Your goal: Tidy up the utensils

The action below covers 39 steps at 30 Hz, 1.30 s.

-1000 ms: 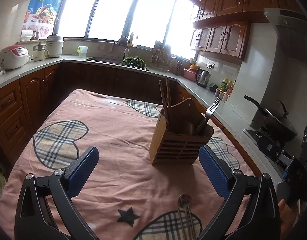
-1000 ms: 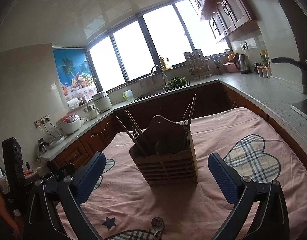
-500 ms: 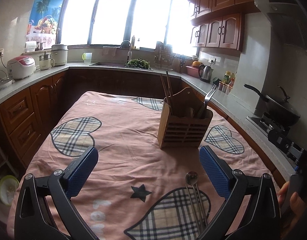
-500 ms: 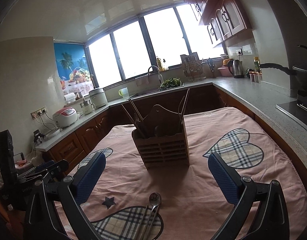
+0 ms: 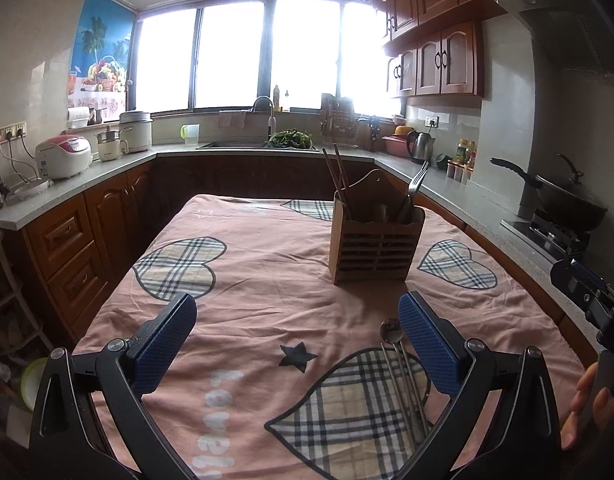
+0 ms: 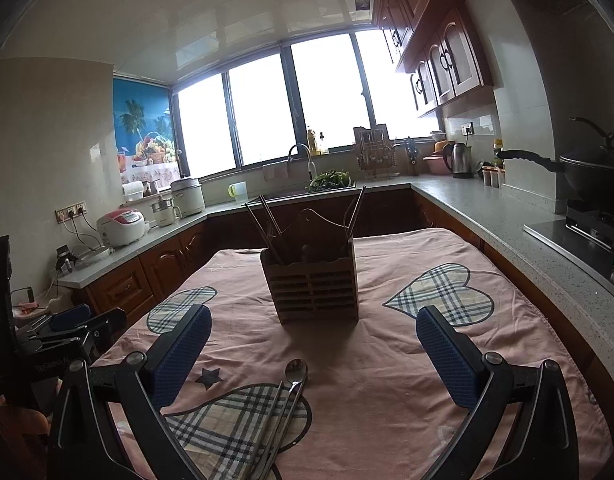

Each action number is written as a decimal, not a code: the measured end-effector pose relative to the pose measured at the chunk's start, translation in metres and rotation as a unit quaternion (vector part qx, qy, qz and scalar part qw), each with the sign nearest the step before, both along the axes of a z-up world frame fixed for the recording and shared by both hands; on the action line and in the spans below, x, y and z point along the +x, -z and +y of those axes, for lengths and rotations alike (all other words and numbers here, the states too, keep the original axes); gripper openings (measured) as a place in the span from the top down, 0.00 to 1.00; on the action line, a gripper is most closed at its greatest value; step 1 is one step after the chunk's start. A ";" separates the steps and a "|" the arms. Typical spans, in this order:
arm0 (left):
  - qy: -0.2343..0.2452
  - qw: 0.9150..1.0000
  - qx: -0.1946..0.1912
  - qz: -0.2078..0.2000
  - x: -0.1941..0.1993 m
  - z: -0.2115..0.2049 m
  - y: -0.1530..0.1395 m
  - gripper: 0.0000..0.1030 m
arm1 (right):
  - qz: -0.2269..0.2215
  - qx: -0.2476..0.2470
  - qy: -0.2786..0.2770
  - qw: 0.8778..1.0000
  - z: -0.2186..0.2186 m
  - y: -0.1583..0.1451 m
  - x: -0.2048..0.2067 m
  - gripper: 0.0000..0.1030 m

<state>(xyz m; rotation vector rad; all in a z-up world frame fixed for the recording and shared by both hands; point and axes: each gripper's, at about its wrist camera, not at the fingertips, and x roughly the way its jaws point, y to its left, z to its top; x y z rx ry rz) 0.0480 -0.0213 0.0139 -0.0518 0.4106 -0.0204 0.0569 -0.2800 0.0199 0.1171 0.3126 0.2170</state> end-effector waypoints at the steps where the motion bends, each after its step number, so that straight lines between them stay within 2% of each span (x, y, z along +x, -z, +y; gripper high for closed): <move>1: -0.002 1.000 0.004 -0.005 -0.005 -0.001 0.001 0.00 | -0.003 -0.002 0.004 1.000 0.000 0.001 -0.004 0.00; 8: -0.019 0.999 0.024 -0.030 -0.032 -0.001 0.011 0.00 | -0.034 -0.029 0.025 0.999 0.005 0.013 -0.032 0.00; 18: -0.029 0.999 0.018 -0.036 -0.042 0.004 0.016 0.00 | -0.020 -0.036 0.019 0.999 0.011 0.033 -0.038 0.00; 39: -0.031 0.999 0.020 -0.037 -0.051 0.007 0.015 0.00 | -0.032 -0.034 0.019 0.999 0.015 0.029 -0.047 0.00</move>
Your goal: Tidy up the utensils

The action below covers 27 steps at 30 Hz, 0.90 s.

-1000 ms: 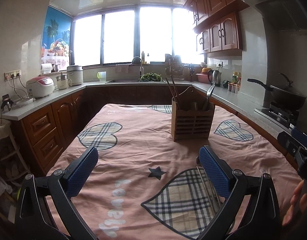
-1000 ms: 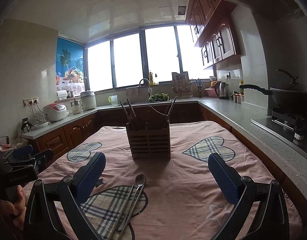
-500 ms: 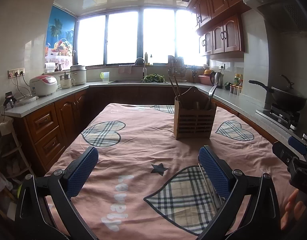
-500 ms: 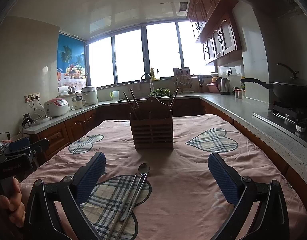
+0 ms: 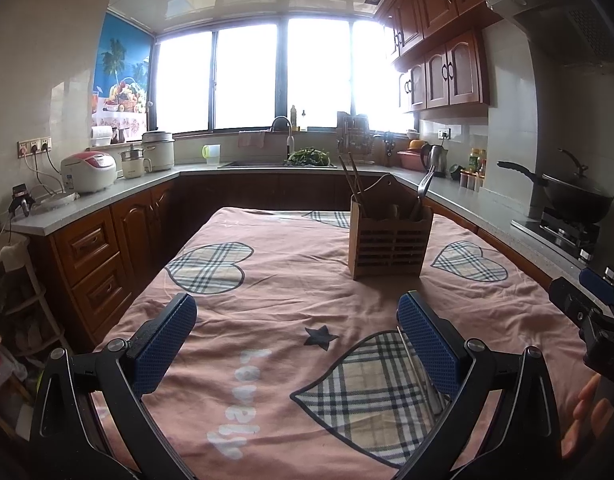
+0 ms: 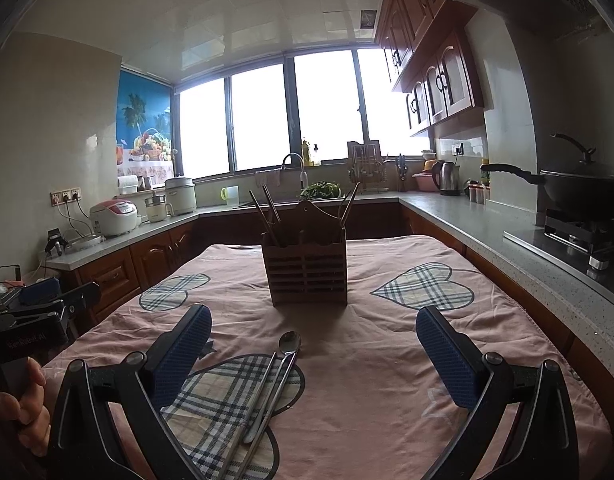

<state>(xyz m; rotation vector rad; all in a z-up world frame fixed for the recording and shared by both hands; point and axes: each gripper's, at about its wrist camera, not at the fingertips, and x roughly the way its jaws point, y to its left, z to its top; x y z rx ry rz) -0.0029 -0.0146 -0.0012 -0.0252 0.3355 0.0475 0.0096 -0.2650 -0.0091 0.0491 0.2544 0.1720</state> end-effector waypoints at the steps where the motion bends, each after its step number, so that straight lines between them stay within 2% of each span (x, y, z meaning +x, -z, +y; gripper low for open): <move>1: -0.001 1.000 0.000 0.000 0.000 0.000 0.000 0.00 | 0.000 0.000 0.000 1.000 0.000 0.000 0.000 0.00; 17: 0.006 1.000 -0.015 0.013 0.014 0.004 -0.004 0.00 | 0.020 -0.014 -0.014 1.000 0.010 -0.001 0.012 0.00; 27: 0.007 1.000 0.000 0.014 0.023 -0.006 -0.005 0.00 | 0.014 -0.005 -0.012 1.000 0.007 -0.010 0.022 0.00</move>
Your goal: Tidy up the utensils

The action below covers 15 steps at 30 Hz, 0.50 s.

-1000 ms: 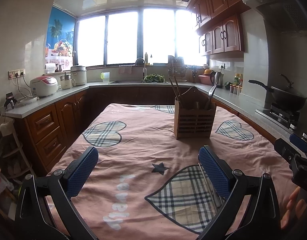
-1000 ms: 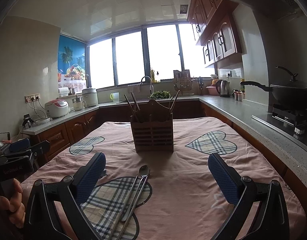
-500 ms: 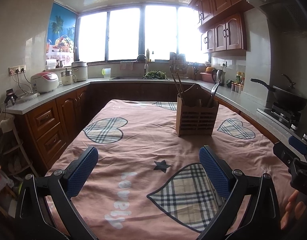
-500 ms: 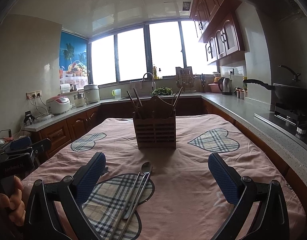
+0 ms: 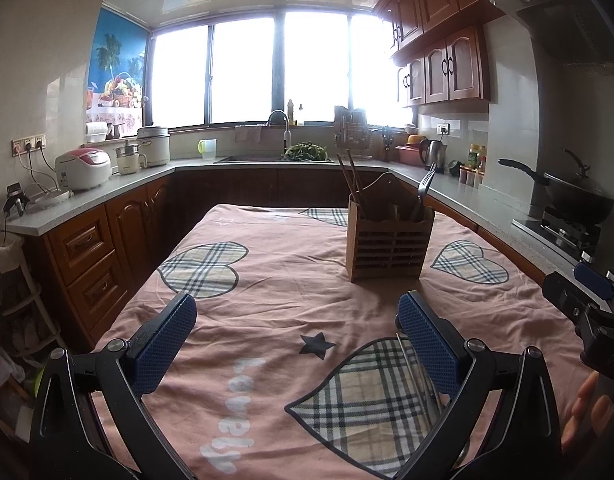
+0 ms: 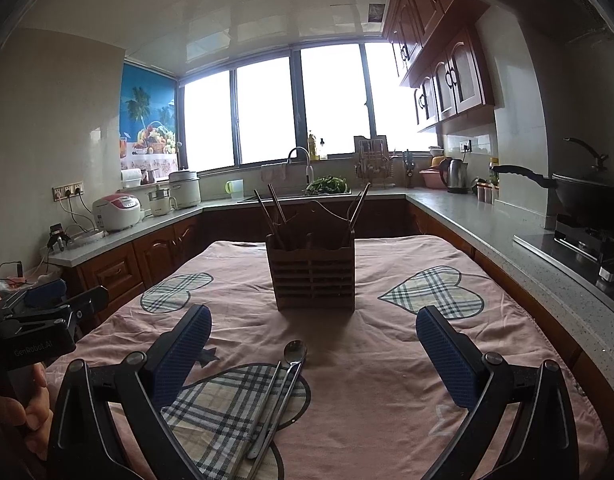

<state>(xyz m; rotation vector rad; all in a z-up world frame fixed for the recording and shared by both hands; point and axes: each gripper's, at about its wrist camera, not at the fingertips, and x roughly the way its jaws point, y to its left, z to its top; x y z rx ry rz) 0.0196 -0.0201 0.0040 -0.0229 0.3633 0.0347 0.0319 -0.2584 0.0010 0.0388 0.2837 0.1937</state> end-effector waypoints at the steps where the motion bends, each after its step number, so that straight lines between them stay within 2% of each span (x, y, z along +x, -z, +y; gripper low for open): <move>1: 0.000 1.000 0.000 0.001 0.000 -0.001 0.000 0.00 | 0.001 0.000 0.001 1.000 0.000 0.001 0.000 0.00; 15: -0.002 1.000 0.009 0.008 0.001 -0.004 0.001 0.00 | 0.009 0.004 0.000 1.000 -0.003 0.008 0.000 0.00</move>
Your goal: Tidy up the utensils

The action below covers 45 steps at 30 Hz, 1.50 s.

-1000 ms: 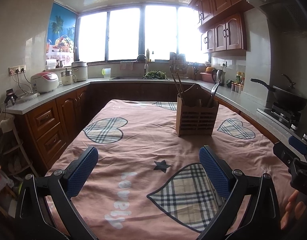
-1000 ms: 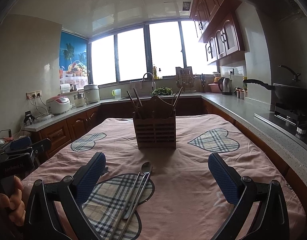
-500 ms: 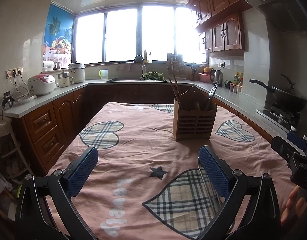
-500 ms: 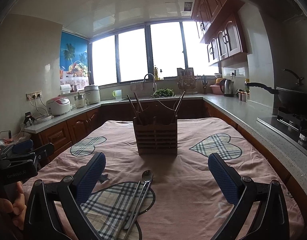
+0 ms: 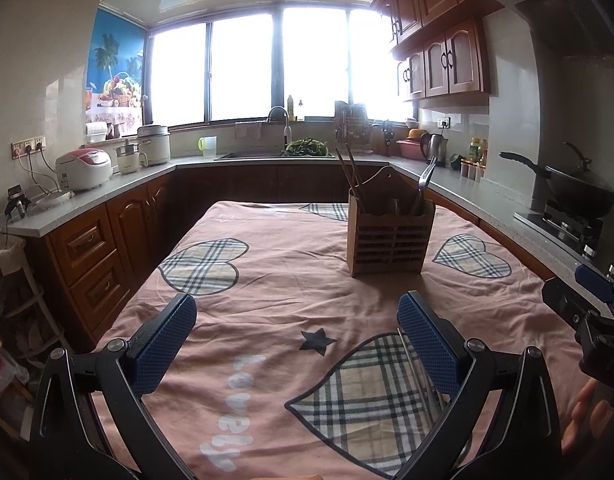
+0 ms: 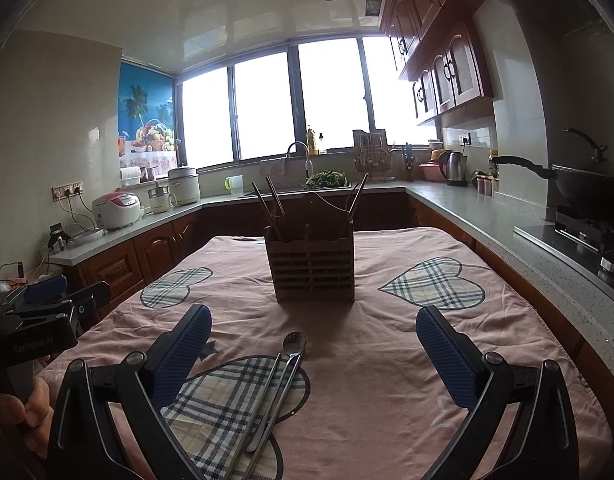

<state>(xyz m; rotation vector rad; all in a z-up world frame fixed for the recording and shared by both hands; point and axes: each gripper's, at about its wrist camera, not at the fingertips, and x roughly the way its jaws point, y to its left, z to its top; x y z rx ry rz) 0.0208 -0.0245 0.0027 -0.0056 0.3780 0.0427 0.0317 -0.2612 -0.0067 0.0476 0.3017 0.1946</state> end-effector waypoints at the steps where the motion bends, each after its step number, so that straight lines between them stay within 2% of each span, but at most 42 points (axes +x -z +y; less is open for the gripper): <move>1: 0.000 1.000 0.001 0.000 0.000 0.000 0.000 0.00 | 0.000 0.000 0.000 1.000 0.000 0.000 0.000 0.00; 45: 0.007 1.000 0.009 -0.003 -0.001 -0.002 0.000 0.00 | -0.009 0.003 -0.004 1.000 0.001 -0.013 -0.003 0.00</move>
